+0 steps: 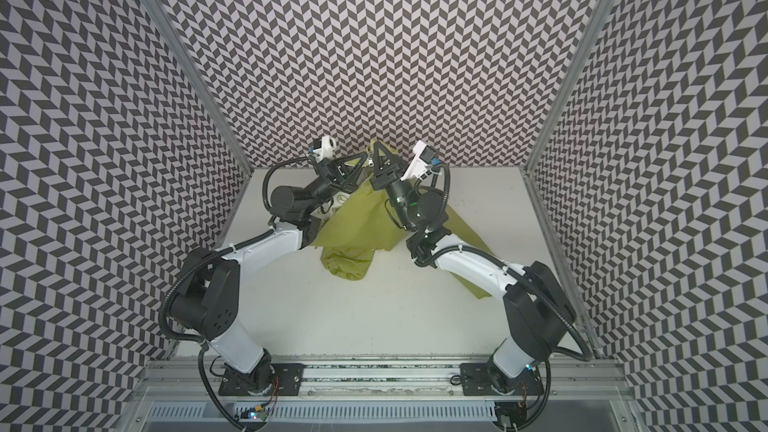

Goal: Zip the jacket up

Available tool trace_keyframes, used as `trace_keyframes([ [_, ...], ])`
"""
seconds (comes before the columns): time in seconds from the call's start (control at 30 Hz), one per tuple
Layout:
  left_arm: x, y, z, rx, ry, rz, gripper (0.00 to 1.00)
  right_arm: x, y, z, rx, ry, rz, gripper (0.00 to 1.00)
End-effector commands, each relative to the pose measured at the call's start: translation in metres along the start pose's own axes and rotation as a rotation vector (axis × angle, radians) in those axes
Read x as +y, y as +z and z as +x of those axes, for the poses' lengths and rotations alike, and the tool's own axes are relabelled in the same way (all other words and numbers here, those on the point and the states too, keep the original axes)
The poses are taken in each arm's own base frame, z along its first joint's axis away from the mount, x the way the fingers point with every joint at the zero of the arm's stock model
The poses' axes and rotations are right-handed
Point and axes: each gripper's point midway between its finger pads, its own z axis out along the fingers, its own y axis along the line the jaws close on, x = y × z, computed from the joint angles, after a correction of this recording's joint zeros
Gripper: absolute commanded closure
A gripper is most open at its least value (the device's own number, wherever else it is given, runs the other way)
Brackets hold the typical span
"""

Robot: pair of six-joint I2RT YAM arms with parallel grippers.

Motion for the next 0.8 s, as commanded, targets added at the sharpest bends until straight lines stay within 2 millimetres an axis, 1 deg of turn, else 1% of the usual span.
trace_keyframes([
  [0.0,-0.021,0.004,-0.002,0.009,0.058,0.063,1.00,0.031,-0.003,-0.039,-0.109,0.022,-0.080,1.00],
  [0.13,-0.022,0.004,-0.003,0.007,0.060,0.065,1.00,0.035,-0.003,-0.039,-0.102,0.045,-0.097,1.00],
  [0.37,-0.025,0.004,-0.004,0.004,0.064,0.069,1.00,0.037,-0.003,-0.033,-0.078,0.057,-0.107,1.00],
  [0.6,-0.025,0.004,-0.005,-0.001,0.064,0.068,1.00,0.036,-0.004,-0.026,-0.061,0.064,-0.104,1.00],
  [0.77,-0.029,0.004,-0.007,-0.005,0.070,0.074,1.00,0.035,-0.005,-0.025,-0.060,0.064,-0.101,1.00],
])
